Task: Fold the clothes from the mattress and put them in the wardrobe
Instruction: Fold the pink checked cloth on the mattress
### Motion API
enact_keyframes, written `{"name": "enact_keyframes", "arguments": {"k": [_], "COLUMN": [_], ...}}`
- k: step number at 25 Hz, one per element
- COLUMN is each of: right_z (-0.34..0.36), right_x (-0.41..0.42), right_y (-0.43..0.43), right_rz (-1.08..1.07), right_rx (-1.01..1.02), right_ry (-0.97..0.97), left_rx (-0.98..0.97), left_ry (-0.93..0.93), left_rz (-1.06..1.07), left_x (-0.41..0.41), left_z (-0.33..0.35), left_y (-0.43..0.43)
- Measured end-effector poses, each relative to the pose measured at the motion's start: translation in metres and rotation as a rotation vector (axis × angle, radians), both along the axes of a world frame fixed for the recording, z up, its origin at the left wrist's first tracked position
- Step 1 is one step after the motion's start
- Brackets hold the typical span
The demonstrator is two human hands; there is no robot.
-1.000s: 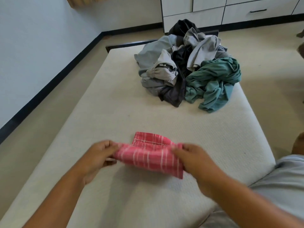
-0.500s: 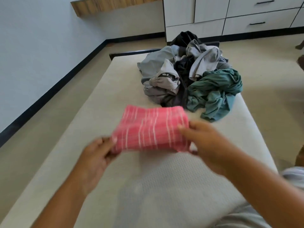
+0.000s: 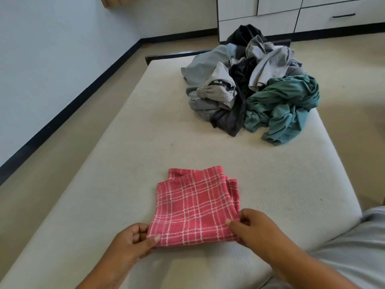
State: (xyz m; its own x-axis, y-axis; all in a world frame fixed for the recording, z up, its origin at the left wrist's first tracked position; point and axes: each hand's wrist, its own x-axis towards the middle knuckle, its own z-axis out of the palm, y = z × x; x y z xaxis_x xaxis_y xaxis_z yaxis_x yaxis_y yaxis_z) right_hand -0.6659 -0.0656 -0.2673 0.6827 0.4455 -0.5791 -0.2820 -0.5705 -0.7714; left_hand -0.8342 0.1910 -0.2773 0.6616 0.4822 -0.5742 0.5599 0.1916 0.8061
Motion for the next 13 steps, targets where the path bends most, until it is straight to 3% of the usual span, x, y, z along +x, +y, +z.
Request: {"name": "enact_keyframes", "arguments": {"k": [4,7,13], "right_z": [0.053,0.096,0.147], "right_x": [0.04,0.084,0.156], "right_y": [0.009,0.013,0.024], "right_rz": [-0.138,-0.109,-0.034], "right_rx": [0.159,0.215,0.132], "right_ry": [-0.031,-0.05,-0.311], "left_rx": [0.139,0.26,0.607], "left_ry": [-0.225,-0.37,-0.383], "left_rz": [-0.046,-0.103,-0.178], "left_x": [0.047,0.095,0.187], "left_z": [0.06,0.107,0.155], "left_y": [0.017,0.032,0.053]}}
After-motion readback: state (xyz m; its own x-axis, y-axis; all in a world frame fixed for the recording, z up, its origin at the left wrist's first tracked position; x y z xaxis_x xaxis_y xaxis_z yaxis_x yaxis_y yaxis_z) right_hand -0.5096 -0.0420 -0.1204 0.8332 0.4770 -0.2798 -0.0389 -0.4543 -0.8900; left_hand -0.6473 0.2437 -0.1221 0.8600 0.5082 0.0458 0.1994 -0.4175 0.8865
